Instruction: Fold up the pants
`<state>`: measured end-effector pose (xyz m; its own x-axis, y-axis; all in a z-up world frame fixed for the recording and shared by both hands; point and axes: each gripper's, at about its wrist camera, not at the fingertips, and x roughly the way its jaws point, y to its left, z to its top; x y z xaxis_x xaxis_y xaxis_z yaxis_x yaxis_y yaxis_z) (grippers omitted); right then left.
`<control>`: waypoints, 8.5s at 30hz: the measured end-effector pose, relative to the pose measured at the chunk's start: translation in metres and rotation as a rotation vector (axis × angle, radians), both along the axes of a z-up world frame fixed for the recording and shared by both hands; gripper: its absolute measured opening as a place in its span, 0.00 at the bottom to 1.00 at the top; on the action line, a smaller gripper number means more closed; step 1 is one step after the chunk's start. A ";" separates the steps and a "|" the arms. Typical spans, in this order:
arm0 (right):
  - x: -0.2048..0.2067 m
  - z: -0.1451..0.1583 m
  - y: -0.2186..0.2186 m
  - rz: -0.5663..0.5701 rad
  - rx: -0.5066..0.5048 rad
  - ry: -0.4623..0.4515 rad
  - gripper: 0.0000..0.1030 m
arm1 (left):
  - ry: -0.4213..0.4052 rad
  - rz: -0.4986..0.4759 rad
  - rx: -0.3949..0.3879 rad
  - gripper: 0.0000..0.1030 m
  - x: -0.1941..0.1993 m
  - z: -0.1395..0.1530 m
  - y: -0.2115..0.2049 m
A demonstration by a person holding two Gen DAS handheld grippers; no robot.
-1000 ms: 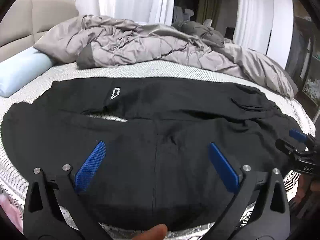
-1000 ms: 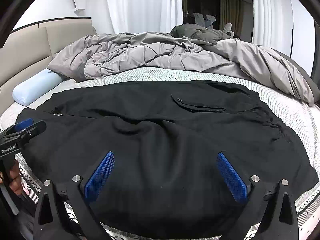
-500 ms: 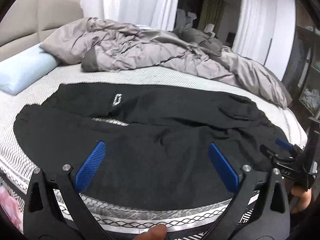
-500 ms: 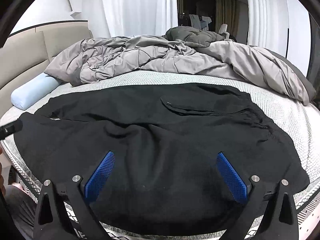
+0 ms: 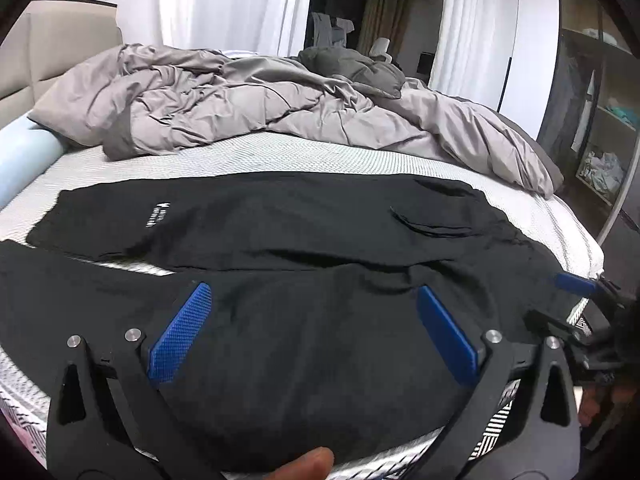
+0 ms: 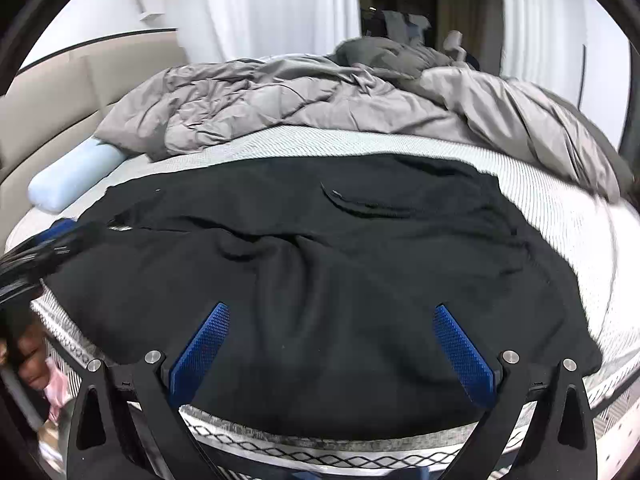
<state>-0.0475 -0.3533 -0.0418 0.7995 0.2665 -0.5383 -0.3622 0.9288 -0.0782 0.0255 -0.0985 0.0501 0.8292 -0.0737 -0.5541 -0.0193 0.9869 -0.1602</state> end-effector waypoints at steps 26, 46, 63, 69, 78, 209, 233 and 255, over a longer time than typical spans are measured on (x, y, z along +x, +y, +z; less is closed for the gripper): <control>-0.023 -0.002 -0.020 -0.136 -0.118 0.013 1.00 | 0.060 0.092 0.181 0.99 -0.077 -0.021 0.037; -0.027 0.001 -0.048 -0.214 0.037 -0.004 1.00 | 0.167 0.368 -0.164 0.99 -0.111 -0.053 0.272; -0.004 -0.018 -0.072 -0.231 0.161 0.048 1.00 | 0.182 0.436 -0.521 0.09 -0.048 -0.118 0.406; -0.012 -0.026 -0.076 -0.262 0.140 0.032 1.00 | 0.162 0.422 -0.364 0.03 -0.074 -0.105 0.400; -0.008 -0.030 -0.124 -0.369 0.233 0.049 1.00 | 0.196 0.473 -0.336 0.06 -0.086 -0.098 0.378; 0.036 -0.061 -0.227 -0.431 0.779 0.156 0.11 | 0.192 0.513 -0.467 0.03 -0.139 -0.088 0.416; 0.237 0.122 -0.140 -0.545 0.442 0.031 0.77 | 0.220 0.525 -0.179 0.62 0.117 0.032 0.473; 0.081 0.002 -0.153 -0.438 0.506 0.127 0.87 | 0.291 0.443 -0.548 0.05 0.064 -0.094 0.463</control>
